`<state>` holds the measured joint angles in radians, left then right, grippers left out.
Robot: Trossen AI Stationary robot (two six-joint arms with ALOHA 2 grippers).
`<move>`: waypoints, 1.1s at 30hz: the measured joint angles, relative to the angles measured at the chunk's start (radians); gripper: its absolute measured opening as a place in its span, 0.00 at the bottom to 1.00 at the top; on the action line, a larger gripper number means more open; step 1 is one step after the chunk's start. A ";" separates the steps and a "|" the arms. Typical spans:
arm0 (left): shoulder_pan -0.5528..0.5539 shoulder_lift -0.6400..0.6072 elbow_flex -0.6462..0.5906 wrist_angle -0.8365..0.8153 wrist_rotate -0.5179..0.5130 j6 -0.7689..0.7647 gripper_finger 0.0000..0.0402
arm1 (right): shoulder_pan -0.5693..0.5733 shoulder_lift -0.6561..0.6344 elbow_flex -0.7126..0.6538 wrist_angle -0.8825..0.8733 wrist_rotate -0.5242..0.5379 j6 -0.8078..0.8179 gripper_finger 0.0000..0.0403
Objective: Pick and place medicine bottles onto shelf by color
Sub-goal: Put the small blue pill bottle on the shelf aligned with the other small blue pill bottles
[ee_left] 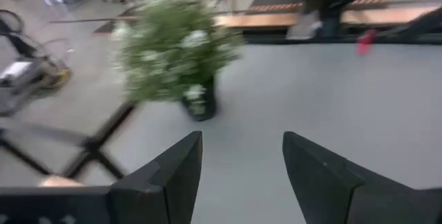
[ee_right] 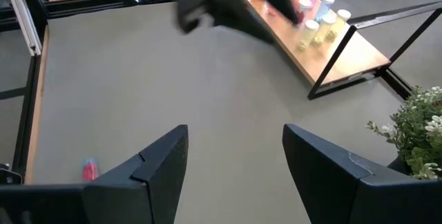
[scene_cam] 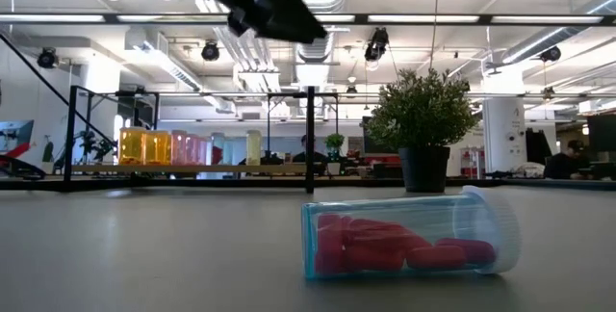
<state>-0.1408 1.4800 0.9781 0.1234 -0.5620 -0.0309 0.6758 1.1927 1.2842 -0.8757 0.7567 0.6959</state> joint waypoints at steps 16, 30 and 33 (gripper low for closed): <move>-0.318 0.297 0.244 -0.013 -0.072 -0.416 0.46 | 0.000 0.000 0.000 0.000 0.000 0.000 0.56; -0.433 0.438 0.435 -0.181 0.112 -0.460 0.46 | 0.000 0.000 0.000 0.002 0.000 0.000 0.56; -0.470 0.440 0.424 -0.194 0.114 -0.461 0.46 | 0.000 0.000 0.000 0.001 0.000 0.000 0.56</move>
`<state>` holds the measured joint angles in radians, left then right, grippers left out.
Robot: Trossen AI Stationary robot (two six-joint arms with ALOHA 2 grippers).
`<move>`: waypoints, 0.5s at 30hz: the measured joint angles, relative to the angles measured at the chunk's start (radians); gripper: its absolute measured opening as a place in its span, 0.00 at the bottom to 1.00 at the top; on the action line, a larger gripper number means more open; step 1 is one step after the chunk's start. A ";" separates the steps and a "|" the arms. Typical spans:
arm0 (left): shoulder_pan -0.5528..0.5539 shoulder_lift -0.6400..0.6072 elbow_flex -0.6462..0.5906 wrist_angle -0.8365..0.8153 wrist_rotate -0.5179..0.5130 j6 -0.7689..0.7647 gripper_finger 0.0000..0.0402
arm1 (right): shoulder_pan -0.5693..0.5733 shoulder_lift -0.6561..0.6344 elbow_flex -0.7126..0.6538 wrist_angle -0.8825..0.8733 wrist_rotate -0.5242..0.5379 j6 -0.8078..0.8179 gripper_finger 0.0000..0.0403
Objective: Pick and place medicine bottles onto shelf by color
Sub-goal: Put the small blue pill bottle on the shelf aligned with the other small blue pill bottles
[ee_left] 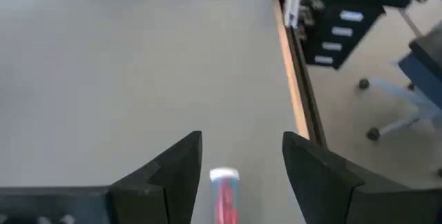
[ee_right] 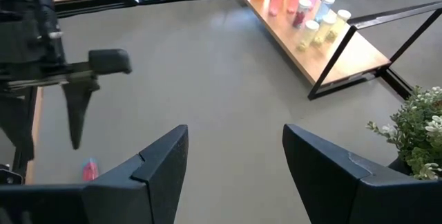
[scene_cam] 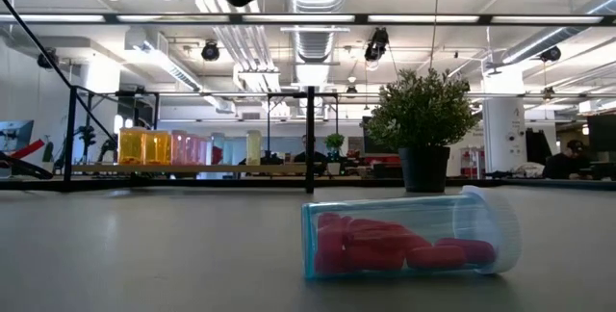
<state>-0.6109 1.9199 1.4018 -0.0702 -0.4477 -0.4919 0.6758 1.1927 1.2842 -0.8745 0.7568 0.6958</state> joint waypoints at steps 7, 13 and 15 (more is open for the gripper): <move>-0.052 0.080 0.006 -0.003 0.001 0.000 0.46 | 0.000 0.000 0.000 0.000 0.000 0.000 0.56; -0.059 0.153 0.012 -0.003 -0.002 -0.003 0.46 | 0.000 0.000 0.000 0.001 0.000 0.000 0.56; -0.059 0.168 0.012 0.000 -0.006 -0.003 0.46 | 0.000 0.000 0.000 0.000 0.000 0.000 0.56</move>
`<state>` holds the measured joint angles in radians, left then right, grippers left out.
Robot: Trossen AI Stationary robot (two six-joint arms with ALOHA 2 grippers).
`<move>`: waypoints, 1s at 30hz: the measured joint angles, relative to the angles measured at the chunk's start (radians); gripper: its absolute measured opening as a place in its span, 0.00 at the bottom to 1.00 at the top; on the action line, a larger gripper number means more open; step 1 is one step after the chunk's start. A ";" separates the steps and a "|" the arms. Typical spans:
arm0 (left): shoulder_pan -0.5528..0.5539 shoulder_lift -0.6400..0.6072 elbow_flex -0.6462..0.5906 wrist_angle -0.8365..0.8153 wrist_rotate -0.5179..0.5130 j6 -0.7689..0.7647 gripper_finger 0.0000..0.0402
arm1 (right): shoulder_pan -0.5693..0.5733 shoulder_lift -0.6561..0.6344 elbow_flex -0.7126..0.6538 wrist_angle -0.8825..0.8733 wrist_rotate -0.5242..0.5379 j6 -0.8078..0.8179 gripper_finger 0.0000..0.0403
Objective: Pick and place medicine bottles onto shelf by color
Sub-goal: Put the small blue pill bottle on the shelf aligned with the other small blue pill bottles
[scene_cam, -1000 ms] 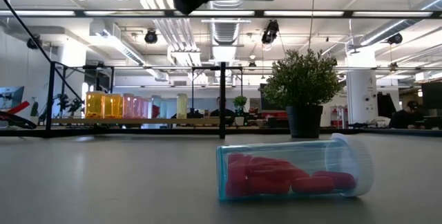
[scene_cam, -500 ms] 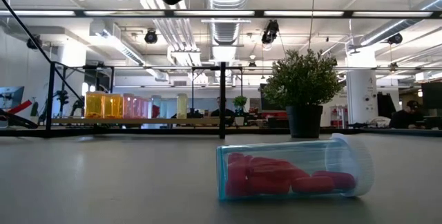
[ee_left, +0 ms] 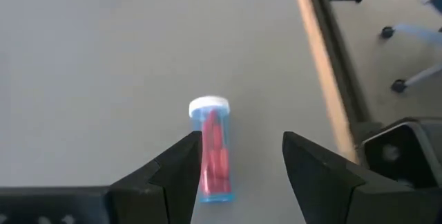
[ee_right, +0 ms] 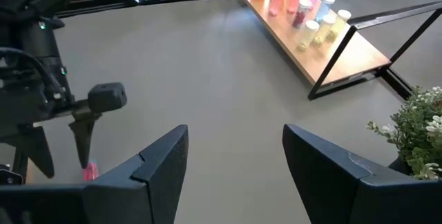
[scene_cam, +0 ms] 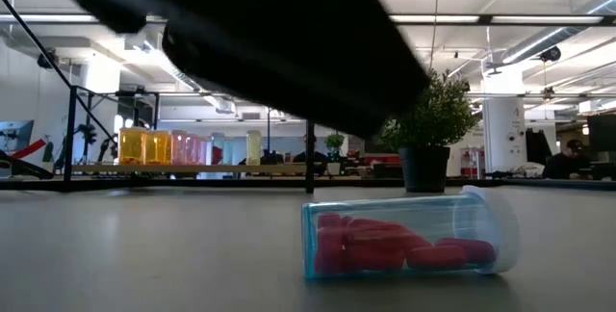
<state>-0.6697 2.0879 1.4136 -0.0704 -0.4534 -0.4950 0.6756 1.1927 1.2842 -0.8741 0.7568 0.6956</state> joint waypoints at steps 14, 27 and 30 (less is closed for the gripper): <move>0.013 0.054 -0.013 -0.038 -0.052 -0.050 0.43 | 0.000 0.000 0.000 0.001 0.000 0.000 0.56; 0.029 0.054 -0.022 -0.032 -0.003 -0.049 0.31 | 0.000 0.000 0.000 0.001 0.000 0.000 0.56; 0.033 0.054 -0.031 -0.023 -0.002 -0.049 0.31 | 0.000 0.000 0.000 0.001 0.000 0.000 0.56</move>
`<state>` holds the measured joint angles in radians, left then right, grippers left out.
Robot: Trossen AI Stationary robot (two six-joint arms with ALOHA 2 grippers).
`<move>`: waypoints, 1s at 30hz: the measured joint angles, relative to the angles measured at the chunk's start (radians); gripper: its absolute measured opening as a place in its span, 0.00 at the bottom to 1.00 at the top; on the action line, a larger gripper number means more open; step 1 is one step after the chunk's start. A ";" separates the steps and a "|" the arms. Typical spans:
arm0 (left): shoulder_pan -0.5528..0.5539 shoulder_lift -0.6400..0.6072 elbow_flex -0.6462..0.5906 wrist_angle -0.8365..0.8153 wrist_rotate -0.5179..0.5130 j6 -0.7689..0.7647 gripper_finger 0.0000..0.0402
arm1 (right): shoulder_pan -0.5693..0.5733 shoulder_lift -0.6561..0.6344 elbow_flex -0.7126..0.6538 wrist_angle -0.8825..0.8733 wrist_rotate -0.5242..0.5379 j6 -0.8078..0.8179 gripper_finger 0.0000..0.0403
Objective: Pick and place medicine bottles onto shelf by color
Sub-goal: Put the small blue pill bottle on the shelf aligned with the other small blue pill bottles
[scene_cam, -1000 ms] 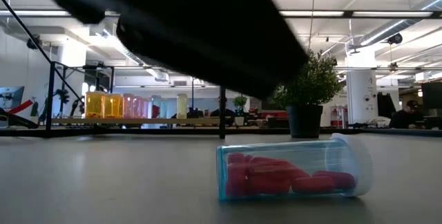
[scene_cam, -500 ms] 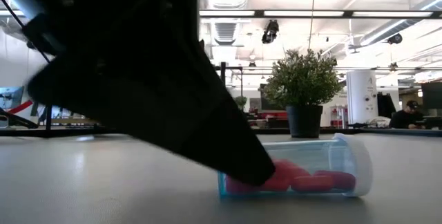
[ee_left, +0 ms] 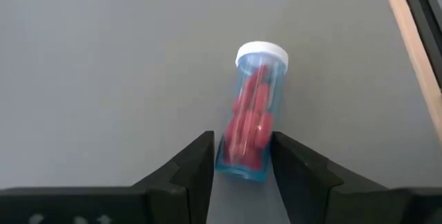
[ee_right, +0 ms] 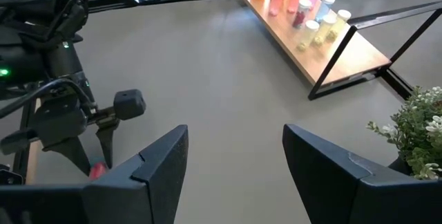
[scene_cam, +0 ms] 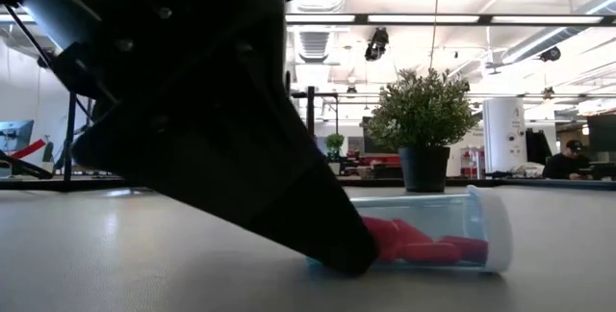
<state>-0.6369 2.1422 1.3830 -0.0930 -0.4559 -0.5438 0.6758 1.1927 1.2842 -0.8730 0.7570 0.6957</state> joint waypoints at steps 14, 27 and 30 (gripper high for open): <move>0.010 0.000 -0.003 0.004 0.006 0.007 0.24 | 0.000 0.000 0.000 0.000 0.000 0.000 0.56; 0.017 -0.032 -0.002 0.009 -0.001 0.009 0.24 | 0.000 0.000 0.000 0.000 0.000 0.000 0.56; 0.028 -0.057 -0.002 0.017 -0.031 0.010 0.23 | 0.000 0.000 0.000 0.000 0.000 0.000 0.56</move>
<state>-0.6091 2.0851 1.3815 -0.0758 -0.4864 -0.5343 0.6758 1.1927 1.2842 -0.8726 0.7568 0.6959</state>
